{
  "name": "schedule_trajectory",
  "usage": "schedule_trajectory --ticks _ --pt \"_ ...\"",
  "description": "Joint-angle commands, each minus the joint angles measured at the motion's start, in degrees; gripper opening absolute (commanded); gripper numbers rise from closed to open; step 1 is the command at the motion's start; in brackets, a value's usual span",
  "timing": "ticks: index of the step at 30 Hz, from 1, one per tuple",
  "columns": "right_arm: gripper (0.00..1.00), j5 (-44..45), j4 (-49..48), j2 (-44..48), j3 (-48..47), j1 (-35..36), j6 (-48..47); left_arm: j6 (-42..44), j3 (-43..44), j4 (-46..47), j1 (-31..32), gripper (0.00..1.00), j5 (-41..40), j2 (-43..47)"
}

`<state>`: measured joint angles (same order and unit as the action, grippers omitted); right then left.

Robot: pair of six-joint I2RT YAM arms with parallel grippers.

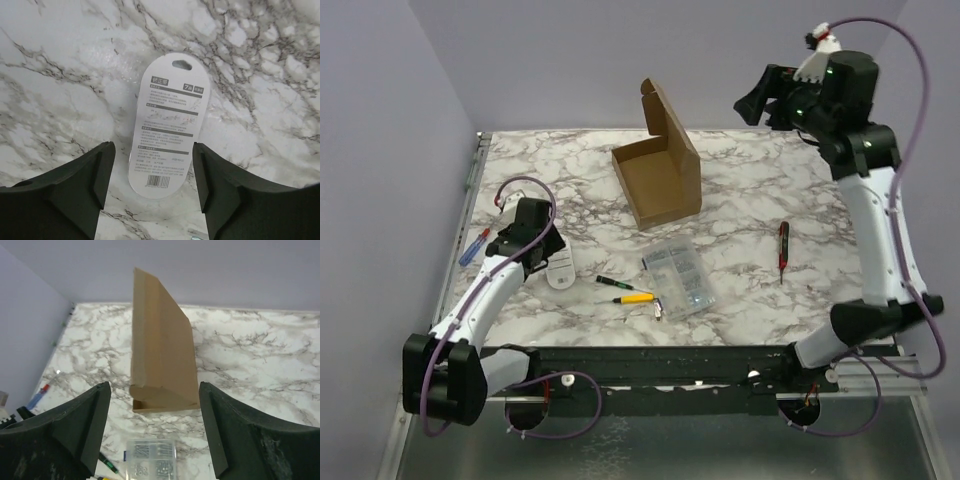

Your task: Unpack the express box

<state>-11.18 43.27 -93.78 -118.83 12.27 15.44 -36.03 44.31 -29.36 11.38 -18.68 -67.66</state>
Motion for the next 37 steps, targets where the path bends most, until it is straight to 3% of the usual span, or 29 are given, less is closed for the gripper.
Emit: schedule_trajectory --ticks 1,9,12,16,23,29,37 --pt "0.81 0.5 -3.0 12.6 8.9 0.1 1.5 1.9 5.8 -1.1 -0.1 0.71 -3.4 6.8" --pt "0.94 3.4 -7.8 35.8 23.2 0.1 1.1 11.9 18.4 8.0 -0.1 0.73 19.3 14.4" --pt "0.99 6.6 -7.9 42.2 24.8 0.1 0.9 12.9 23.2 12.6 -0.1 0.74 26.4 16.8" --pt "1.0 10.2 -7.5 48.3 25.0 0.1 -0.7 12.7 28.1 19.2 0.0 0.76 32.5 19.9" --pt "1.0 16.6 -6.4 54.5 22.2 0.1 -1.6 13.2 35.9 19.8 3.2 0.76 33.1 19.8" --pt "1.0 22.7 -3.2 54.8 19.1 0.1 -2.1 15.4 38.7 21.7 6.6 0.76 27.7 18.0" --pt "1.0 26.7 -10.1 54.8 23.0 0.1 -7.6 19.7 38.0 30.9 8.0 0.78 22.2 14.5"
